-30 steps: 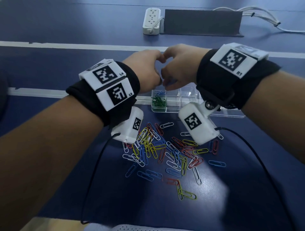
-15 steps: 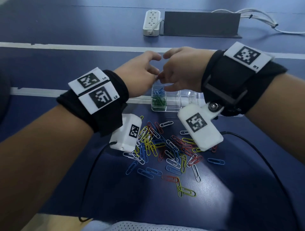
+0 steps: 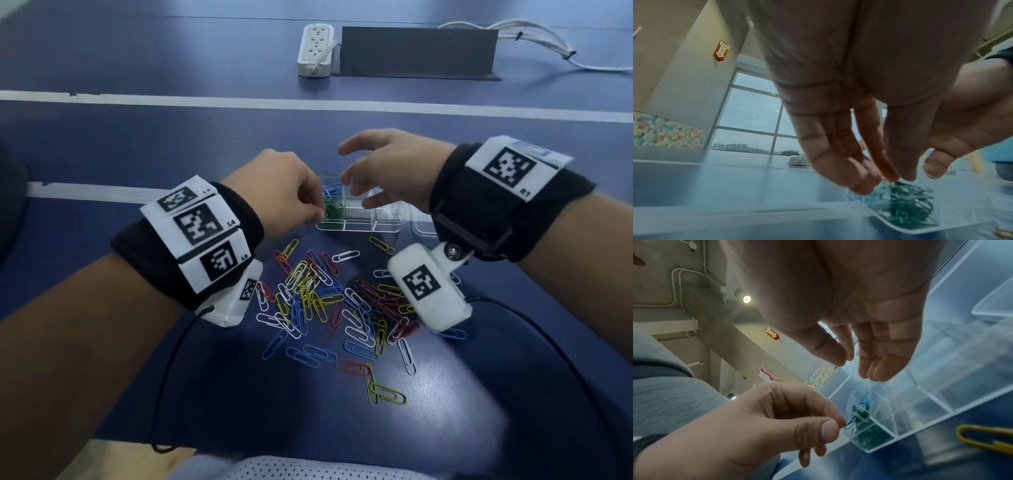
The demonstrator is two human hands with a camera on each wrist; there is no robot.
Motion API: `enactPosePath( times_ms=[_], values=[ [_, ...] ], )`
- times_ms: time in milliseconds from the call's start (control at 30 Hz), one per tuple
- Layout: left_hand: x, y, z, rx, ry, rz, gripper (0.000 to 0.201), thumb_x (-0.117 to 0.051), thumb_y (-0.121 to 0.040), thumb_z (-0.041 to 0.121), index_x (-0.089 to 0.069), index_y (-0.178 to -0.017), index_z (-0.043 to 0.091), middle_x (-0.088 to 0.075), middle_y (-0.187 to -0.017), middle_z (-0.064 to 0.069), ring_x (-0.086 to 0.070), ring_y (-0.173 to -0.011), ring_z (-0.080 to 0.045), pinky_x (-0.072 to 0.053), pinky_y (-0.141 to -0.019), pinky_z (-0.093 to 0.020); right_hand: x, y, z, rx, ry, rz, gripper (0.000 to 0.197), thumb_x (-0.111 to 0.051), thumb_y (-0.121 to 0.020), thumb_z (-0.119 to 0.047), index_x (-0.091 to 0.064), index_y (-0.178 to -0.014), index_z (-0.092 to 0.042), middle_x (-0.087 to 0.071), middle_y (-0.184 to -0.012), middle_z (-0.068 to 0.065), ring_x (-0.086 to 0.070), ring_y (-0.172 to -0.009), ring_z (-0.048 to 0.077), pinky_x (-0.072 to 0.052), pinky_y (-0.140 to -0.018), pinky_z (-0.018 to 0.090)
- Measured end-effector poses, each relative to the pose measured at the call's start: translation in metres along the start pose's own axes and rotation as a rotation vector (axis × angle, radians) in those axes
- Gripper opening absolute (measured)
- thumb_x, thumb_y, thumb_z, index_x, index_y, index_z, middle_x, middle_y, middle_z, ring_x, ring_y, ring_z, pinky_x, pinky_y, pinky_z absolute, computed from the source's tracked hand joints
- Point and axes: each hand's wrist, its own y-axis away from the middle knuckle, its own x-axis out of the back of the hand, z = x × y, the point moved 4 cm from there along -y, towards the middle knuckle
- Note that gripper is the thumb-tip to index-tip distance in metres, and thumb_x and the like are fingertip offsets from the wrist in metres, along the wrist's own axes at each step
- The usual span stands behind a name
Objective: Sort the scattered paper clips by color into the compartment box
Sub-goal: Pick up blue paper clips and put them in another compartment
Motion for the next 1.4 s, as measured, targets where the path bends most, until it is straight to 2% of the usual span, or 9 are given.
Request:
enactPosePath(
  times_ms=[167,300,400,500,733,833,967,1233,1400],
  values=[
    [0.000,0.002,0.004,-0.026,-0.014,-0.011,0.009,-0.066,-0.079,0.030,-0.074,-0.082,0.026,-0.053,-0.057,0.017,-0.048,-0.058,0.002,-0.044,-0.070,-0.023,0.001,-0.001,0.002,0.050,0.023,0.005,0.043,-0.045,-0.087,0.001,-0.051,-0.126,-0.016,-0.057,-0.104,0.011,-0.052,-0.072,0.015,-0.053,-0.078,0.034],
    [0.004,0.009,0.003,-0.039,0.007,-0.001,0.009,-0.066,-0.079,0.033,-0.072,-0.081,0.028,-0.056,-0.060,0.015,-0.050,-0.059,0.002,-0.041,-0.068,-0.022,0.010,0.009,-0.002,0.198,0.260,0.029,0.030,-0.047,-0.083,-0.003,-0.062,-0.102,-0.022,-0.064,-0.087,0.004,-0.059,-0.072,0.018,-0.056,-0.077,0.036],
    [0.004,0.015,0.001,-0.050,-0.001,-0.038,0.010,-0.067,-0.078,0.033,-0.071,-0.077,0.025,-0.058,-0.058,0.013,-0.053,-0.061,0.000,-0.042,-0.067,-0.023,0.010,0.024,-0.002,0.310,0.560,-0.005,0.022,-0.055,-0.080,-0.012,-0.067,-0.084,-0.029,-0.059,-0.063,-0.013,-0.055,-0.052,-0.003,-0.047,-0.061,0.017],
    [-0.002,0.022,0.000,-0.064,-0.056,-0.144,0.008,-0.069,-0.076,0.032,-0.071,-0.075,0.025,-0.060,-0.057,0.012,-0.056,-0.062,0.000,-0.046,-0.067,-0.023,0.002,0.037,0.004,0.351,0.745,-0.059,0.017,-0.061,-0.077,-0.017,-0.073,-0.082,-0.029,-0.058,-0.060,-0.017,-0.054,-0.057,-0.001,-0.041,-0.060,0.012],
    [-0.021,0.025,0.006,-0.116,-0.139,-0.273,0.017,-0.070,-0.074,0.027,-0.070,-0.090,0.034,-0.060,-0.063,0.008,-0.052,-0.061,-0.001,-0.043,-0.065,-0.022,-0.040,0.055,0.007,0.447,0.934,-0.254,0.023,-0.056,-0.082,-0.022,-0.073,-0.096,-0.027,-0.063,-0.073,-0.009,-0.056,-0.074,0.014,-0.046,-0.069,0.017],
    [-0.021,0.027,0.000,-0.099,-0.154,-0.273,0.014,-0.070,-0.075,0.024,-0.070,-0.088,0.029,-0.066,-0.069,0.005,-0.057,-0.065,-0.007,-0.045,-0.068,-0.021,-0.041,0.051,0.010,0.417,0.972,-0.202,0.025,-0.050,-0.083,-0.021,-0.074,-0.093,-0.020,-0.072,-0.088,0.006,-0.065,-0.082,0.028,-0.055,-0.081,0.035],
    [-0.017,0.029,-0.004,-0.092,-0.116,-0.257,0.016,-0.069,-0.077,0.028,-0.069,-0.093,0.027,-0.067,-0.073,0.004,-0.059,-0.069,-0.011,-0.046,-0.070,-0.022,-0.034,0.047,0.010,0.379,0.981,-0.129,0.024,-0.051,-0.084,-0.022,-0.073,-0.091,-0.017,-0.071,-0.088,0.010,-0.065,-0.083,0.034,-0.056,-0.079,0.038],
    [-0.020,0.025,0.001,-0.124,-0.186,-0.217,0.010,-0.066,-0.078,0.025,-0.069,-0.088,0.026,-0.058,-0.069,0.011,-0.053,-0.072,-0.011,-0.049,-0.076,-0.028,-0.052,0.054,0.008,0.429,1.074,-0.173,0.044,-0.062,-0.079,-0.031,-0.034,-0.049,-0.016,-0.039,-0.051,-0.002,-0.046,-0.062,0.026,-0.048,-0.063,0.029],
    [-0.020,0.029,-0.001,-0.136,-0.247,-0.262,0.008,-0.061,-0.076,0.022,-0.065,-0.080,0.027,-0.064,-0.079,0.007,-0.055,-0.075,-0.013,-0.047,-0.073,-0.026,-0.048,0.052,0.013,0.370,1.076,-0.213,0.023,-0.066,-0.072,-0.035,-0.067,-0.069,-0.013,-0.063,-0.064,0.002,-0.061,-0.069,0.026,-0.056,-0.066,0.031]
  ],
)
